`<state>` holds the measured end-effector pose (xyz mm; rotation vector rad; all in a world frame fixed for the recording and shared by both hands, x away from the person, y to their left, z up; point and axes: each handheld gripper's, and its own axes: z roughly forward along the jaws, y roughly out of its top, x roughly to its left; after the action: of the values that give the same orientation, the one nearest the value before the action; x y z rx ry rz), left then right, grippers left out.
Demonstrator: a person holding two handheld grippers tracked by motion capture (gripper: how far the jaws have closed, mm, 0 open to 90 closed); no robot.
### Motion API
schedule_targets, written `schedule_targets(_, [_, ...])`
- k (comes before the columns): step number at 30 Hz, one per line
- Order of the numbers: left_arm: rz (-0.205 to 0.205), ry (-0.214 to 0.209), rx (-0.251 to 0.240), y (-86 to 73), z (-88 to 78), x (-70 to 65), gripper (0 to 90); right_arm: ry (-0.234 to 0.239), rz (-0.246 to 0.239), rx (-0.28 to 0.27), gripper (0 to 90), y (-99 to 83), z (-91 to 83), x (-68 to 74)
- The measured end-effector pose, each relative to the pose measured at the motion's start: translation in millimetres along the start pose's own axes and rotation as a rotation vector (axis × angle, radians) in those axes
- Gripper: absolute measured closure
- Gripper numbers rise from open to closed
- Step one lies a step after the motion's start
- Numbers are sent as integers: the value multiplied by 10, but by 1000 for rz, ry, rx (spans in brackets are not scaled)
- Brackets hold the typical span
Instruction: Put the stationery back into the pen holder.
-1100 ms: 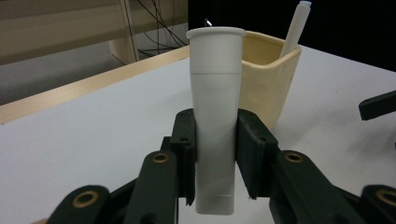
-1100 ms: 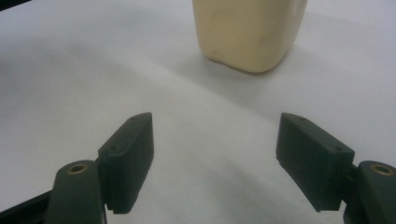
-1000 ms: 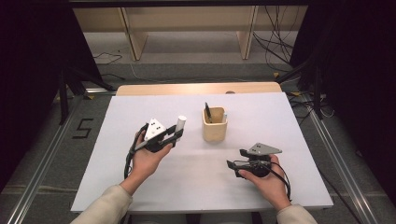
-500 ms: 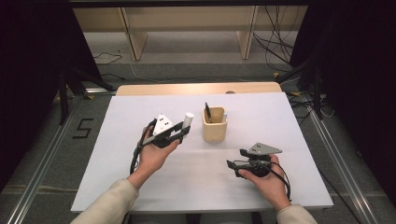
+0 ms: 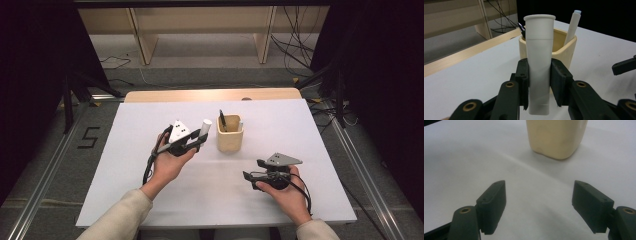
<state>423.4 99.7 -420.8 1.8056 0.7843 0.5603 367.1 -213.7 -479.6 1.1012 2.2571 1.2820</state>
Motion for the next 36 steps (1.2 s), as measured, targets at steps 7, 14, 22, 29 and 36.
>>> schedule_targets(7, [0,-3,-3,23,26,-10,701,-1,-1,-1,283,0,0,-3])
schedule_targets(14, [1,-9,-4,48,59,-22,702,-1,-2,-3,283,0,-3,-5])
schedule_targets(22, [3,-12,-5,79,107,-26,701,-2,-2,-4,283,0,-4,-7])
schedule_targets(29, [7,-15,-12,132,149,-42,701,-3,2,-2,283,1,-6,-10])
schedule_targets(36, [11,-21,-16,171,196,-61,701,-3,2,-1,283,1,-7,-12])
